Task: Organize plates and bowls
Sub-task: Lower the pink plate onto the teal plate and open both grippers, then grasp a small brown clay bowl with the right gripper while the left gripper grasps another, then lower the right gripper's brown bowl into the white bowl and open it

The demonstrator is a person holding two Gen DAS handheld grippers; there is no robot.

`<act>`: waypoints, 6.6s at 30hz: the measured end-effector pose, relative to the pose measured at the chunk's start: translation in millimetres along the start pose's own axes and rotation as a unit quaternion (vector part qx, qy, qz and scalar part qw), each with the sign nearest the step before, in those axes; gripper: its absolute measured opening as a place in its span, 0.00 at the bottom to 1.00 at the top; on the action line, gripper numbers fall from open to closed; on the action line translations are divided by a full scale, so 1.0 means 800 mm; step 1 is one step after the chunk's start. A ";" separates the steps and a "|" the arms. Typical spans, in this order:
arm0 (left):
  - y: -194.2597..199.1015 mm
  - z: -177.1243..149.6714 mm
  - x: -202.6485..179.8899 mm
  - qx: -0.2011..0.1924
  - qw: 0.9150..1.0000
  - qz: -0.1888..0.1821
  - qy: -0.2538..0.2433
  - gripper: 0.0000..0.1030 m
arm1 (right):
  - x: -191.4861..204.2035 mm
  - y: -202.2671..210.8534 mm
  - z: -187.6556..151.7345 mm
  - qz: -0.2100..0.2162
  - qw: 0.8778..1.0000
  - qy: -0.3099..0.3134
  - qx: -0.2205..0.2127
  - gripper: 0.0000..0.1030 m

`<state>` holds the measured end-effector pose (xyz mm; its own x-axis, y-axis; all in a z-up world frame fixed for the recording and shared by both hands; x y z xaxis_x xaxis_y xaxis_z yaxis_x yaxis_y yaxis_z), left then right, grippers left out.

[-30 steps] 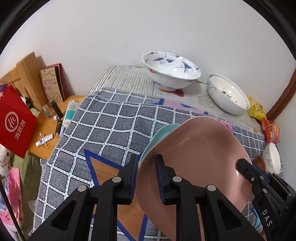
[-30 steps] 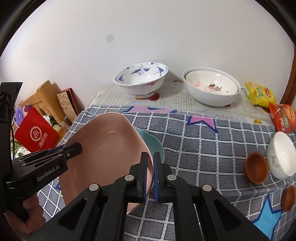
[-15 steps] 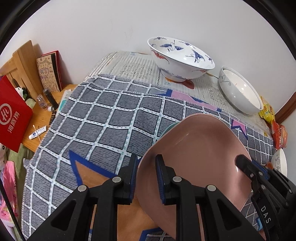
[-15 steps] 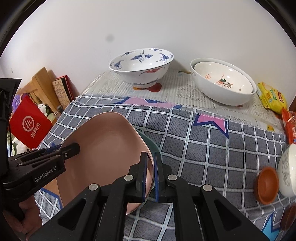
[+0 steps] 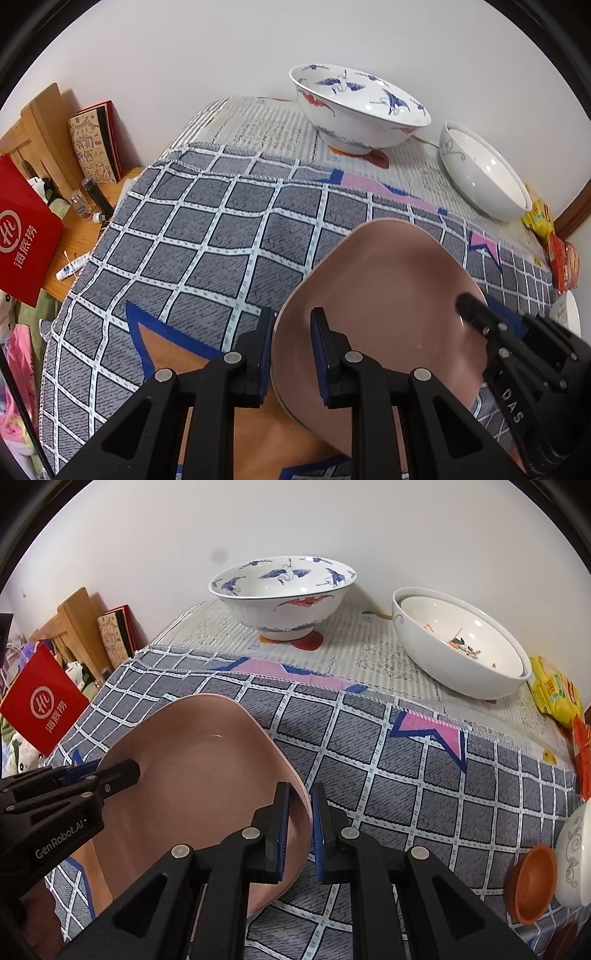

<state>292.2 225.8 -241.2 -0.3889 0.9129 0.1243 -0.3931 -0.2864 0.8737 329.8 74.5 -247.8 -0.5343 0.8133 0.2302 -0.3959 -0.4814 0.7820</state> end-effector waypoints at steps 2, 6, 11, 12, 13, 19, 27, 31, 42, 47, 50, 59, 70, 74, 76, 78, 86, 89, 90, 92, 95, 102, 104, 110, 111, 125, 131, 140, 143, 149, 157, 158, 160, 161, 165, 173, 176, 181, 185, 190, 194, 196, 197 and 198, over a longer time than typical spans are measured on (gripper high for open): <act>0.002 -0.003 0.001 0.005 1.000 -0.004 -0.001 0.23 | 0.002 0.007 0.002 -0.005 1.000 0.009 -0.012 0.12; 0.014 -0.007 0.005 -0.001 1.000 0.006 -0.006 0.27 | 0.007 0.025 0.005 -0.009 0.999 0.020 -0.028 0.23; 0.035 -0.013 0.007 -0.006 1.000 0.016 -0.009 0.27 | -0.001 0.052 -0.006 0.002 0.999 -0.005 -0.036 0.23; 0.043 -0.014 0.006 -0.009 1.000 0.018 -0.010 0.28 | -0.004 0.059 -0.009 0.001 0.999 -0.010 -0.041 0.23; 0.050 -0.014 0.004 -0.012 1.000 0.017 -0.010 0.28 | -0.008 0.070 -0.011 0.000 0.999 -0.017 -0.047 0.24; 0.105 -0.014 -0.031 -0.048 0.998 0.012 -0.032 0.30 | -0.046 0.140 -0.035 -0.020 0.995 -0.051 -0.081 0.36; 0.179 -0.029 -0.124 -0.097 0.993 -0.012 -0.074 0.41 | -0.143 0.258 -0.094 -0.098 0.979 -0.122 -0.131 0.37; 0.207 -0.044 -0.170 -0.109 0.990 -0.030 -0.088 0.44 | -0.187 0.314 -0.127 -0.147 0.965 -0.145 -0.161 0.37; 0.232 -0.084 -0.256 -0.108 0.986 -0.052 -0.119 0.46 | -0.248 0.375 -0.204 -0.152 0.962 -0.177 -0.143 0.37; 0.225 -0.094 -0.282 -0.099 0.984 -0.052 -0.137 0.46 | -0.269 0.379 -0.230 -0.150 0.960 -0.198 -0.131 0.41; 0.218 -0.096 -0.292 -0.095 0.984 -0.048 -0.145 0.46 | -0.281 0.377 -0.243 -0.148 0.958 -0.208 -0.130 0.42; 0.176 -0.101 -0.305 -0.062 0.985 -0.051 -0.150 0.50 | -0.313 0.334 -0.269 -0.134 0.956 -0.238 -0.105 0.42; 0.126 -0.101 -0.340 -0.032 0.984 -0.066 -0.164 0.50 | -0.350 0.293 -0.283 -0.123 0.950 -0.271 -0.092 0.42; 0.116 -0.100 -0.355 -0.030 0.982 -0.073 -0.169 0.50 | -0.358 0.284 -0.284 -0.107 0.947 -0.286 -0.097 0.36; 0.110 -0.098 -0.361 -0.029 0.981 -0.074 -0.175 0.50 | -0.361 0.279 -0.284 -0.105 0.947 -0.289 -0.095 0.35; 0.103 -0.097 -0.366 -0.024 0.981 -0.076 -0.175 0.50 | -0.364 0.274 -0.284 -0.105 0.946 -0.293 -0.092 0.31; 0.085 -0.096 -0.380 -0.014 0.979 -0.092 -0.179 0.39 | -0.370 0.255 -0.280 -0.088 0.945 -0.303 -0.083 0.19; 0.077 -0.097 -0.383 -0.007 0.979 -0.094 -0.178 0.35 | -0.372 0.252 -0.279 -0.091 0.944 -0.303 -0.087 0.19; 0.076 -0.098 -0.384 -0.007 0.979 -0.096 -0.178 0.33 | -0.373 0.252 -0.278 -0.093 0.944 -0.304 -0.088 0.19; 0.073 -0.100 -0.387 -0.004 0.979 -0.097 -0.180 0.31 | -0.373 0.252 -0.278 -0.095 0.944 -0.303 -0.088 0.19; 0.069 -0.103 -0.392 0.001 0.977 -0.102 -0.186 0.22 | -0.372 0.249 -0.277 -0.086 0.944 -0.305 -0.090 0.12; 0.073 -0.102 -0.399 -0.010 0.975 -0.111 -0.194 0.12 | -0.371 0.249 -0.274 -0.086 0.943 -0.307 -0.100 0.10; 0.076 -0.101 -0.399 -0.011 0.974 -0.117 -0.194 0.10 | -0.369 0.250 -0.273 -0.087 0.942 -0.308 -0.103 0.09; 0.096 -0.092 -0.393 -0.031 0.971 -0.123 -0.201 0.08 | -0.365 0.261 -0.268 -0.094 0.938 -0.312 -0.116 0.08; 0.098 -0.089 -0.390 -0.037 0.972 -0.116 -0.202 0.08 | -0.365 0.266 -0.267 -0.098 0.938 -0.312 -0.119 0.08; 0.128 -0.025 -0.373 -0.073 0.974 -0.104 -0.186 0.08 | -0.362 0.323 -0.202 -0.106 0.935 -0.291 -0.173 0.08; 0.134 0.001 -0.387 -0.091 0.973 -0.099 -0.188 0.08 | -0.361 0.321 -0.156 -0.101 0.941 -0.266 -0.183 0.08; 0.113 0.015 -0.417 -0.089 0.970 -0.103 -0.203 0.08 | -0.366 0.273 -0.126 -0.086 0.942 -0.277 -0.170 0.08; 0.095 0.012 -0.425 -0.080 0.969 -0.112 -0.207 0.08 | -0.369 0.260 -0.124 -0.093 0.943 -0.276 -0.159 0.08; 0.070 0.010 -0.424 -0.070 0.969 -0.106 -0.211 0.08 | -0.375 0.235 -0.124 -0.110 0.946 -0.271 -0.136 0.08; 0.067 0.027 -0.411 -0.080 0.973 -0.099 -0.195 0.08 | -0.373 0.211 -0.125 -0.121 0.950 -0.266 -0.110 0.08; 0.066 0.027 -0.411 -0.081 0.973 -0.097 -0.195 0.08 | -0.373 0.209 -0.125 -0.122 0.950 -0.267 -0.108 0.08; 0.065 0.027 -0.411 -0.088 0.973 -0.087 -0.195 0.08 | -0.372 0.206 -0.126 -0.122 0.951 -0.265 -0.104 0.08; 0.066 0.027 -0.411 -0.090 0.973 -0.085 -0.196 0.08 | -0.371 0.205 -0.126 -0.121 0.951 -0.265 -0.103 0.08; 0.068 0.024 -0.414 -0.092 0.971 -0.089 -0.201 0.08 | -0.370 0.199 -0.127 -0.118 0.952 -0.266 -0.097 0.08; 0.063 0.022 -0.413 -0.083 0.971 -0.094 -0.204 0.08 | -0.370 0.191 -0.127 -0.118 0.953 -0.266 -0.087 0.09; 0.065 0.024 -0.412 -0.087 0.971 -0.093 -0.203 0.08 | -0.371 0.191 -0.126 -0.118 0.953 -0.267 -0.086 0.09; 0.066 0.023 -0.412 -0.086 0.971 -0.094 -0.203 0.08 | -0.372 0.187 -0.126 -0.121 0.954 -0.263 -0.080 0.09; 0.066 0.024 -0.411 -0.083 0.972 -0.094 -0.201 0.08 | -0.374 0.186 -0.126 -0.127 0.954 -0.261 -0.074 0.08; 0.068 0.027 -0.407 -0.083 0.973 -0.094 -0.196 0.08 | -0.380 0.180 -0.126 -0.151 0.955 -0.251 -0.054 0.08; 0.068 0.030 -0.405 -0.081 0.973 -0.094 -0.192 0.08 | -0.385 0.176 -0.126 -0.167 0.954 -0.245 -0.037 0.08; 0.068 0.030 -0.404 -0.081 0.974 -0.094 -0.191 0.08 | -0.386 0.174 -0.125 -0.176 0.954 -0.240 -0.025 0.09; 0.068 0.030 -0.404 -0.080 0.974 -0.094 -0.192 0.08 | -0.386 0.173 -0.125 -0.180 0.954 -0.237 -0.020 0.09; 0.068 0.030 -0.404 -0.080 0.974 -0.095 -0.191 0.08 | -0.386 0.172 -0.125 -0.182 0.954 -0.236 -0.016 0.10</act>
<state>416.7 -77.8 -222.2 0.0295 0.9866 0.1605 -0.5641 -0.1161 0.8175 365.7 -275.4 -268.9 0.0355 0.9818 0.1867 -0.5177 -0.1418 0.8437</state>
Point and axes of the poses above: each gripper's, at about its wrist camera, not at the fingertips, and y roughly against the way its jaws point, x to its left, z to its top, the point moved 10 cm from there along -y, roughly the way its jaws point, and after that the axes turned 15 degrees about z, right-handed, at the moved point
